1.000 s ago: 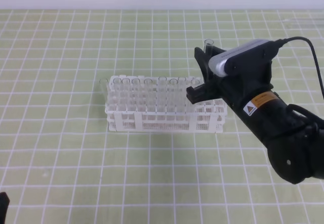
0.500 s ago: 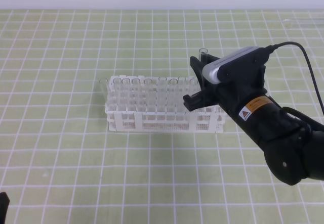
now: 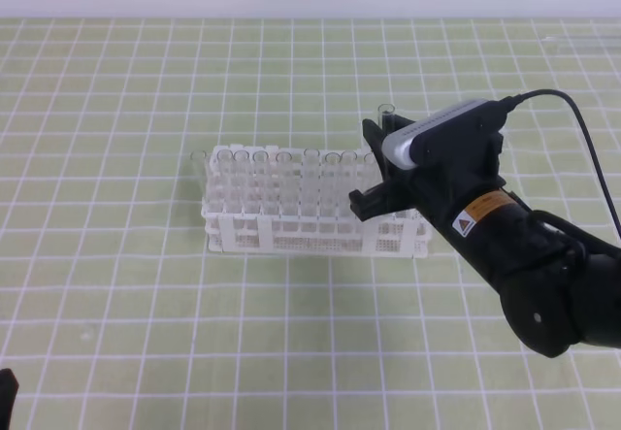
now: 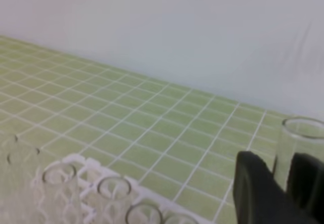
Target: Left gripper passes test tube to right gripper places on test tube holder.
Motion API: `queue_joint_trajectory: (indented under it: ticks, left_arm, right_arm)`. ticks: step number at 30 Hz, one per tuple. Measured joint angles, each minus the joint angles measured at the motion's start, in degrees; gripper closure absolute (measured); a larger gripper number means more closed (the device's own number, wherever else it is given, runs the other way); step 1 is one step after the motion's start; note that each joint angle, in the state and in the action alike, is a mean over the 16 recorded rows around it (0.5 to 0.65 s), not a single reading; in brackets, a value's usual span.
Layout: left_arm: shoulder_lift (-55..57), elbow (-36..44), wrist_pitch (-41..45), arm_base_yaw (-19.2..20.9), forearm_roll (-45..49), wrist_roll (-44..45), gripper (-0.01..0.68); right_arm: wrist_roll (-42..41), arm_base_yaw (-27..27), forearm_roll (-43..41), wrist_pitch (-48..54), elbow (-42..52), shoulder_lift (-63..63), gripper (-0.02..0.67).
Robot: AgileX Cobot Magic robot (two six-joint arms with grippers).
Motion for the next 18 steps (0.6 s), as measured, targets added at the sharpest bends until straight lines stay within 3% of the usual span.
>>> queue_joint_trajectory:
  ticks: [9, 18]
  left_arm:
    - [0.29, -0.12, 0.21, 0.01, 0.09, 0.03, 0.151]
    - [0.29, -0.15, 0.06, 0.01, 0.1, 0.01, 0.151]
  right_arm:
    - [-0.08, 0.0, 0.18, -1.14, 0.59, 0.42, 0.529]
    - [-0.08, 0.0, 1.57, -5.37, 3.49, 0.42, 0.401]
